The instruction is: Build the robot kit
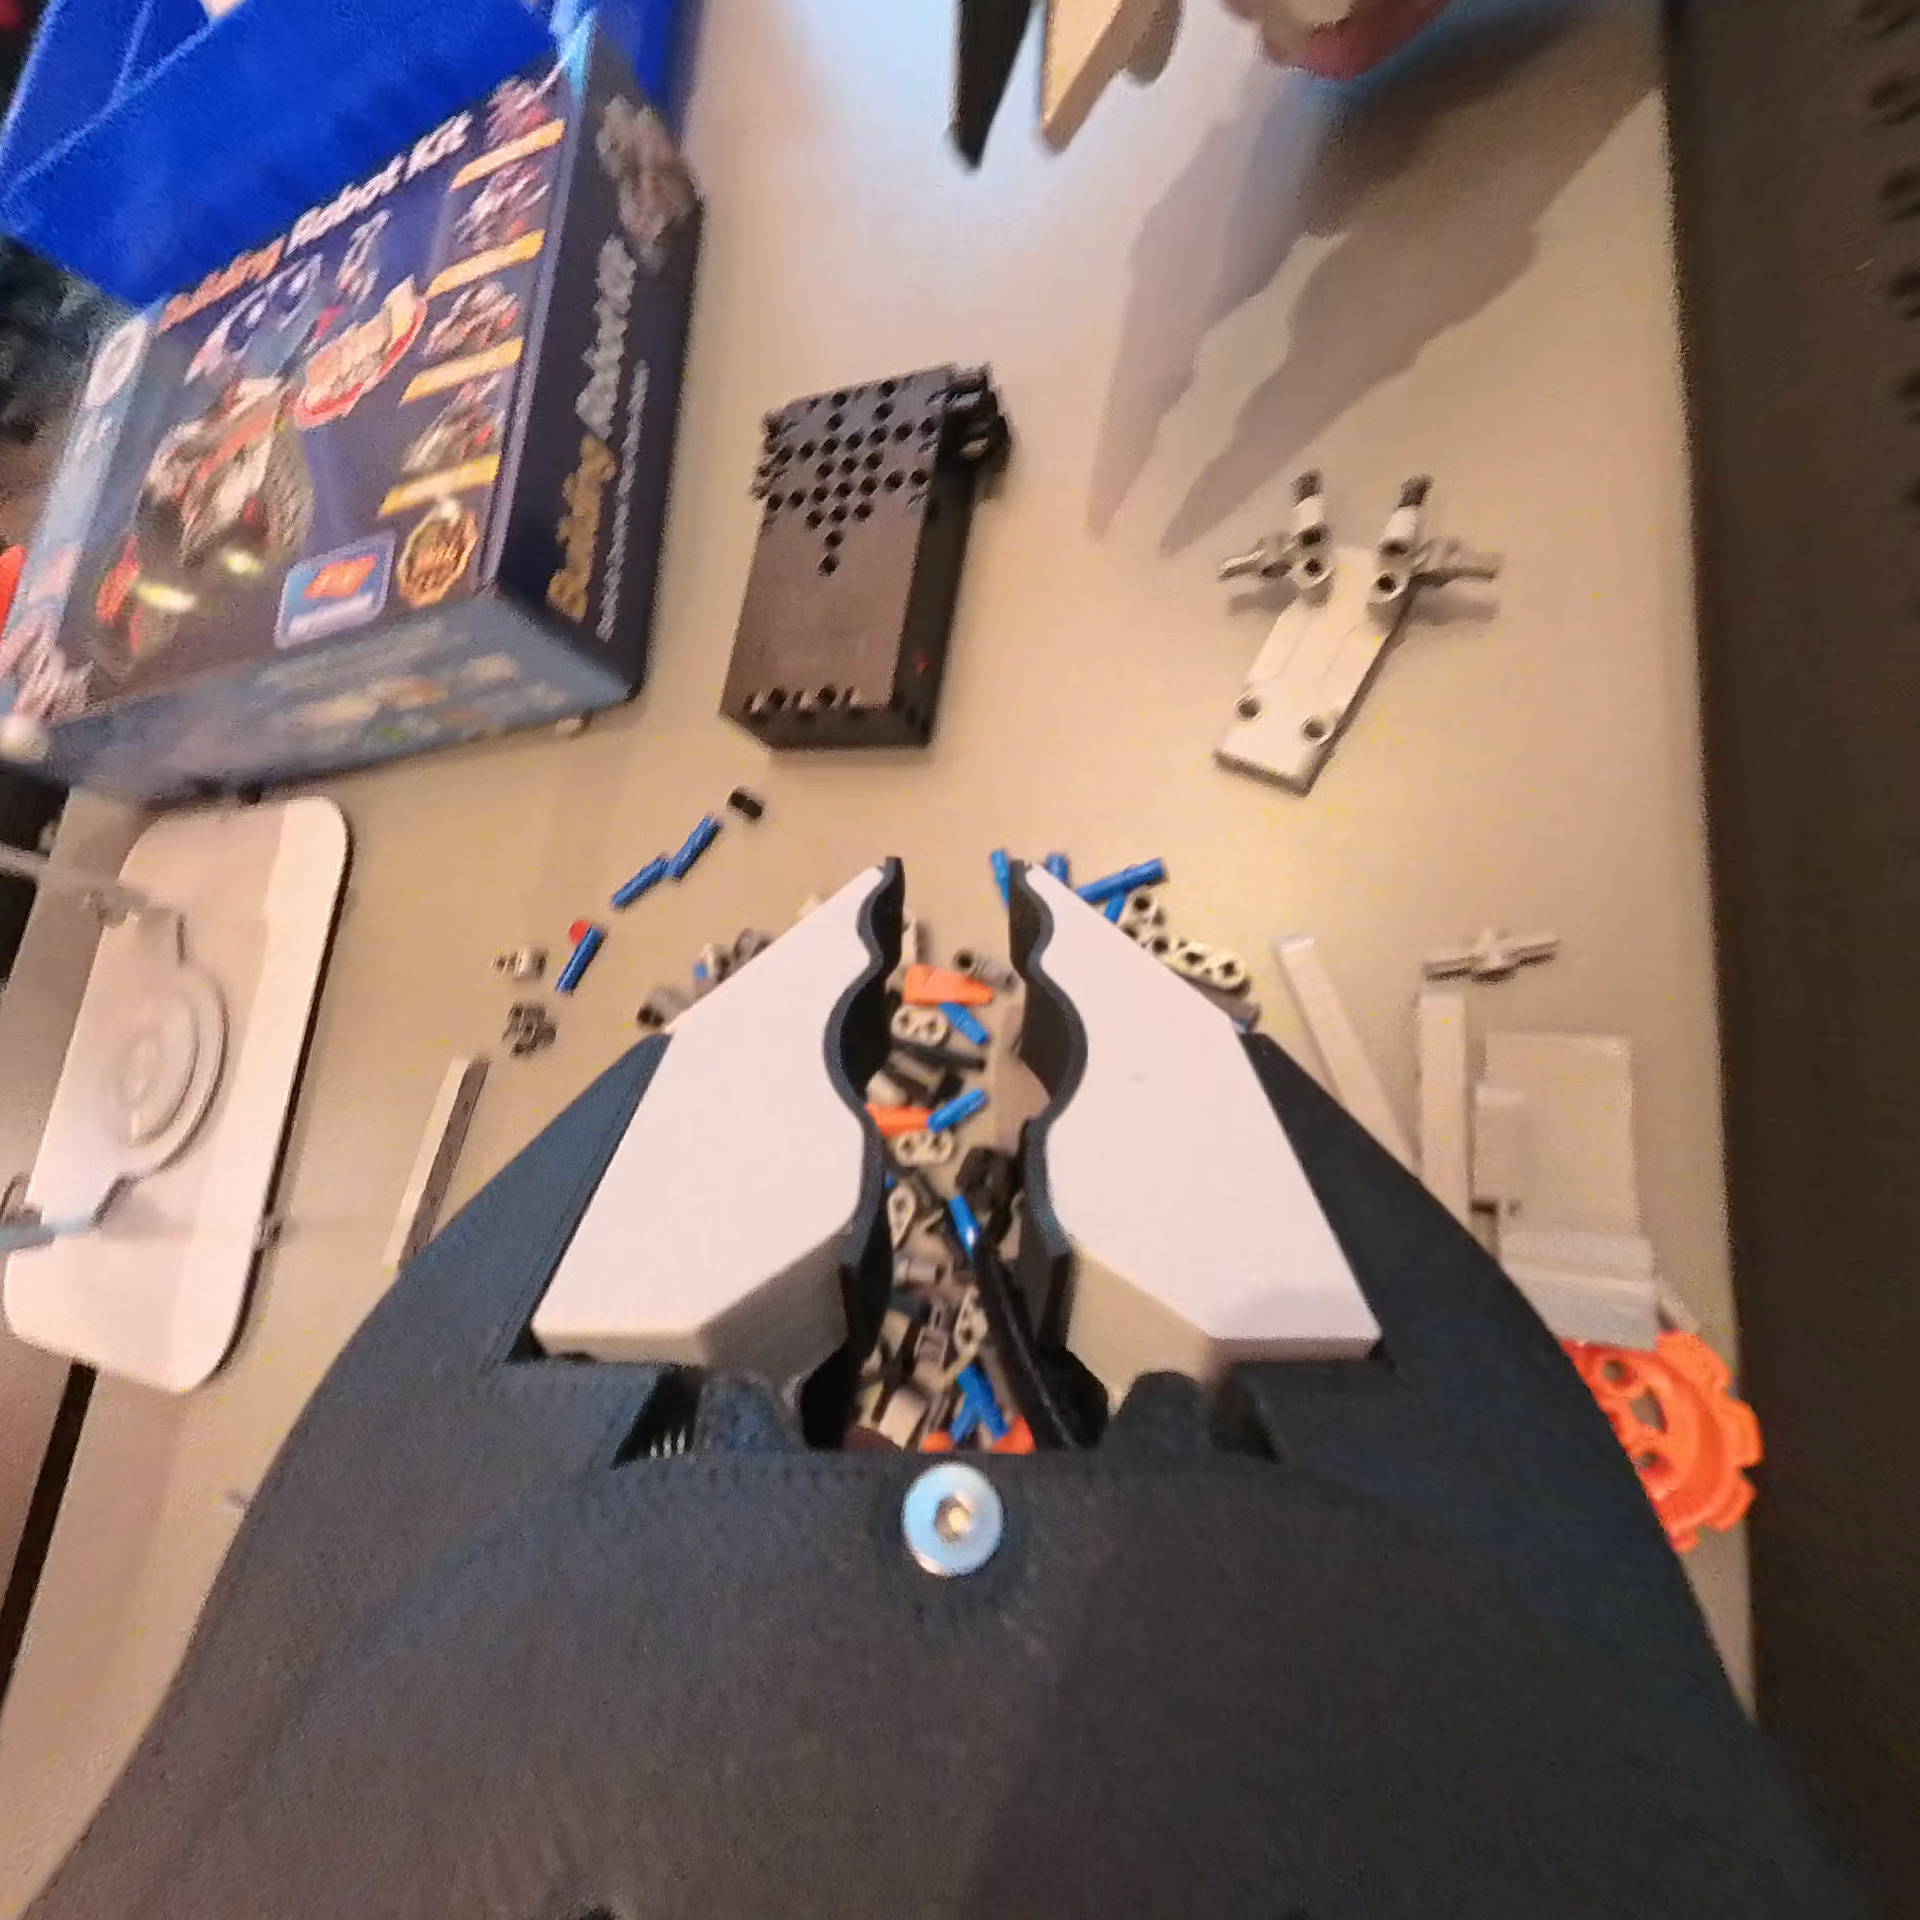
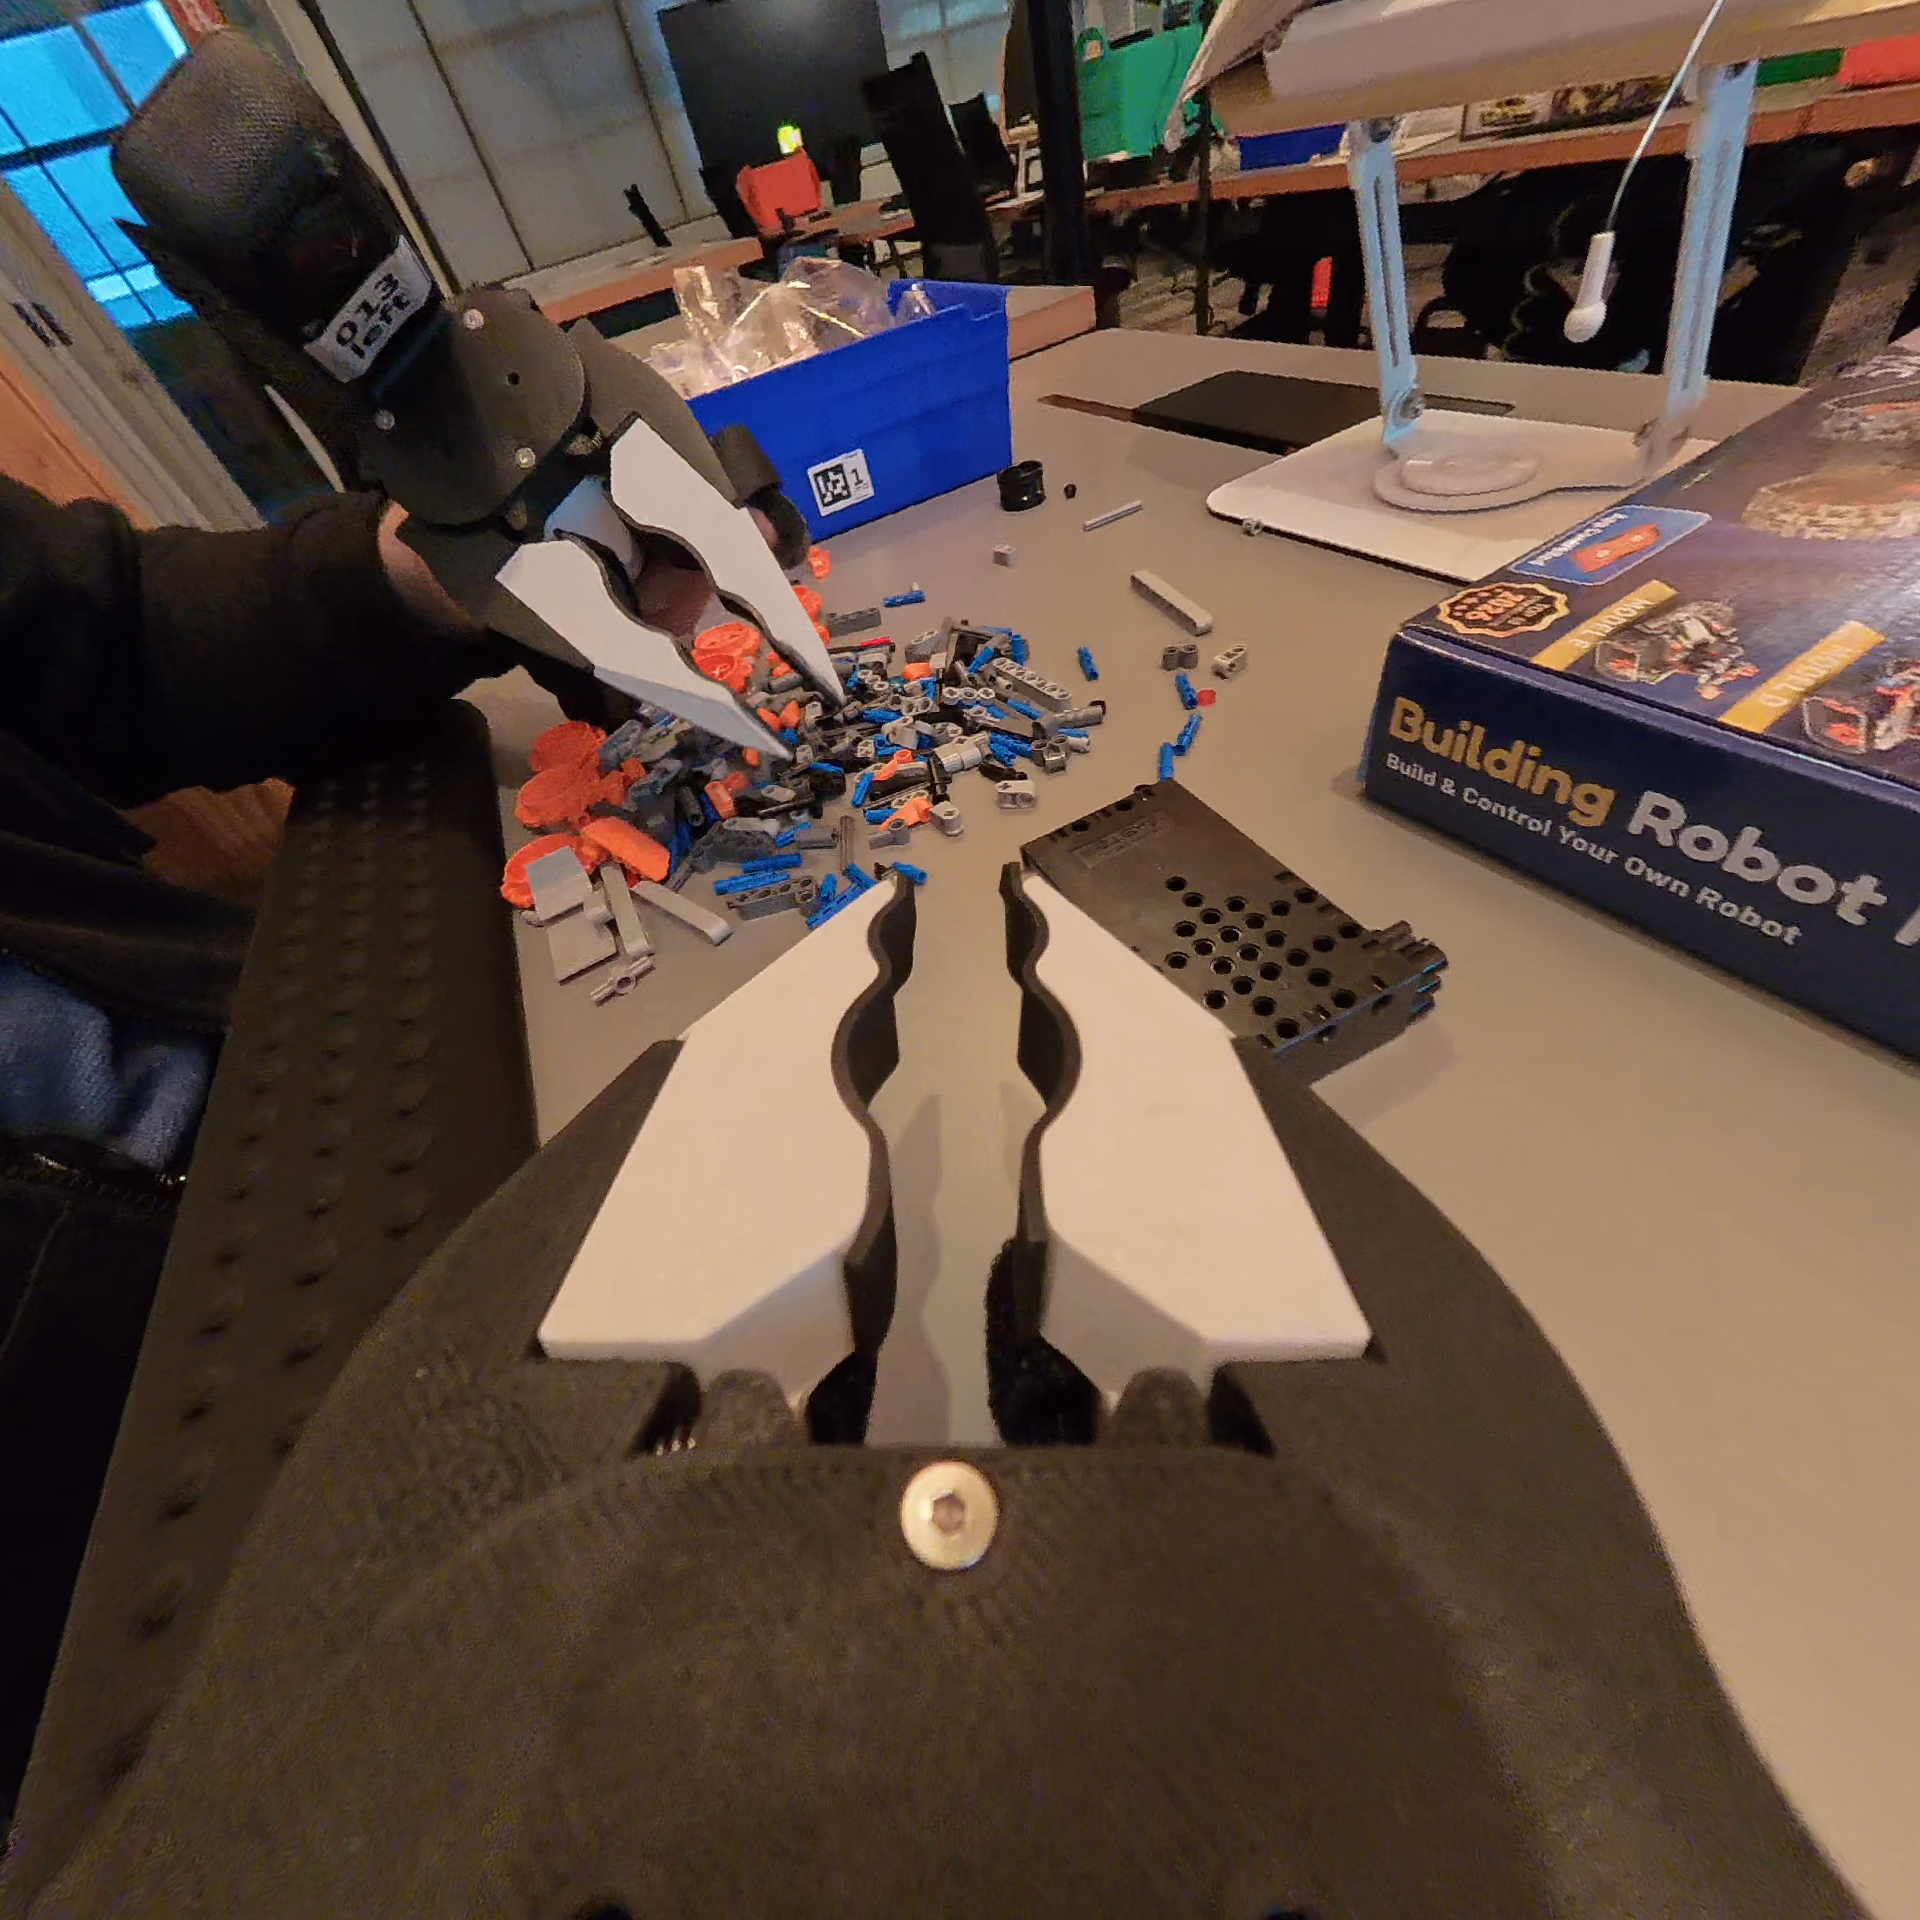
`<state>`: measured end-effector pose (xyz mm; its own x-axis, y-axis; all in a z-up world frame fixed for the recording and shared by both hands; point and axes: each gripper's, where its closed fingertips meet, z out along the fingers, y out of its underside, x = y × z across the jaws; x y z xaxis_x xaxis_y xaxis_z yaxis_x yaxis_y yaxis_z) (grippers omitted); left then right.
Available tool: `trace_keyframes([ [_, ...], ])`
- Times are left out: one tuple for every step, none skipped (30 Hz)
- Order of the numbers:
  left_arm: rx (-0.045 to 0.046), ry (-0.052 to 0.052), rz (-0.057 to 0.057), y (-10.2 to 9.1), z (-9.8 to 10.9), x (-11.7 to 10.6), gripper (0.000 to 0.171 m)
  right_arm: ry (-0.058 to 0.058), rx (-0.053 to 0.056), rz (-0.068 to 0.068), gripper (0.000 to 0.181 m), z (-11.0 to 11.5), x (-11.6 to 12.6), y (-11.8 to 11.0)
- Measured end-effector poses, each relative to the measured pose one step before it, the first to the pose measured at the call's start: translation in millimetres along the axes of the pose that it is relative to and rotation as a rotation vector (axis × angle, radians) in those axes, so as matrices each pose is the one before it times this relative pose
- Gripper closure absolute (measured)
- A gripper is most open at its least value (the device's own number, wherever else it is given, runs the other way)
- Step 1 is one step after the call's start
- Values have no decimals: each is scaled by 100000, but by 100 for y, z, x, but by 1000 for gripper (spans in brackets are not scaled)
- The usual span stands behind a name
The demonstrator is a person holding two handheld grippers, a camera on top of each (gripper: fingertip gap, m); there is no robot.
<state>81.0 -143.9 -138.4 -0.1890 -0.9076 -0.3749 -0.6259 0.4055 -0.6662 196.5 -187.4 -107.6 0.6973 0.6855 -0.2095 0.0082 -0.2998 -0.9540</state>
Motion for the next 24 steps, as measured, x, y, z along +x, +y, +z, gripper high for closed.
trace_keyframes([
  [988, -2124, -2313, 562, -369, -549, 154, 176, 74, 487, 164, -11, 88, 45],
  [2287, -1968, -2404, 323, -296, -471, 155, 131, -58, 456, 163, 17, 79, 66],
  [2013, -1323, -2326, 256, -184, -336, 155, 202, -234, 492, 162, 7, 103, 97],
  [1021, -1650, -1206, 264, -91, -343, 156, 139, -593, 584, 161, -28, 106, 166],
  [335, -1675, 293, 208, -33, -300, 155, 762, -285, 519, 161, -101, 216, 119],
  [16, -1511, 980, 117, 26, -263, 156, 840, 627, 564, 160, -135, 239, -63],
  [-32, -1701, 874, 20, 59, -269, 156, -7, 1200, 797, 160, -142, 101, -165],
  [213, -1614, 953, -82, 41, -241, 156, 9, 957, 844, 160, -120, 110, -125],
  [437, -1653, 1088, -122, 16, -213, 156, 270, 465, 624, 160, -83, 135, -24],
  [120, -1016, 894, -55, 47, -99, 156, 137, 187, 492, 159, -35, 93, -3],
  [-437, -385, 700, 99, 100, 15, 156, -86, 11, 422, 158, 3, 33, 30],
  [-451, 46, 483, 164, 118, 56, 156, 49, -225, 278, 158, 25, 45, 81],
  [66, 300, -292, 105, 75, 65, 156, 194, -602, 321, 158, 51, 72, 140],
  [282, 595, -966, 38, 34, 77, 157, -193, -616, 371, 157, 58, 20, 107],
  [327, 340, -1032, -34, -10, 27, 157, -211, -209, 2, 157, 22, -35, 33],
  [446, -137, -562, -78, -56, -30, 157, 50, 41, 13, 157, 3, 6, -6],
  [522, -883, -410, -118, -72, -163, 157, 75, 140, 242, 157, -23, 32, -13],
  [503, -288, -470, -111, -81, -98, 157, -83, 117, 235, 157, -11, 10, -12],
  [277, 49, -531, -38, -56, -52, 157, -31, -35, -4, 157, 5, -11, 5],
  [72, -165, -338, 38, -37, -79, 157, -36, -260, -187, 157, 31, -28, 36],
  [-218, -523, -275, 121, -16, -140, 157, -123, -342, -92, 157, 32, -40, 44],
  [-396, -309, -302, 145, -4, -113, 157, -293, -286, -14, 157, 37, -53, 41],
  [-59, 116, -268, 92, 5, -51, 157, -110, -213, -103, 157, 20, -30, 28],
  [80, 216, -323, 54, 2, -11, 157, 56, -64, -136, 157, 17, -4, 10],
])
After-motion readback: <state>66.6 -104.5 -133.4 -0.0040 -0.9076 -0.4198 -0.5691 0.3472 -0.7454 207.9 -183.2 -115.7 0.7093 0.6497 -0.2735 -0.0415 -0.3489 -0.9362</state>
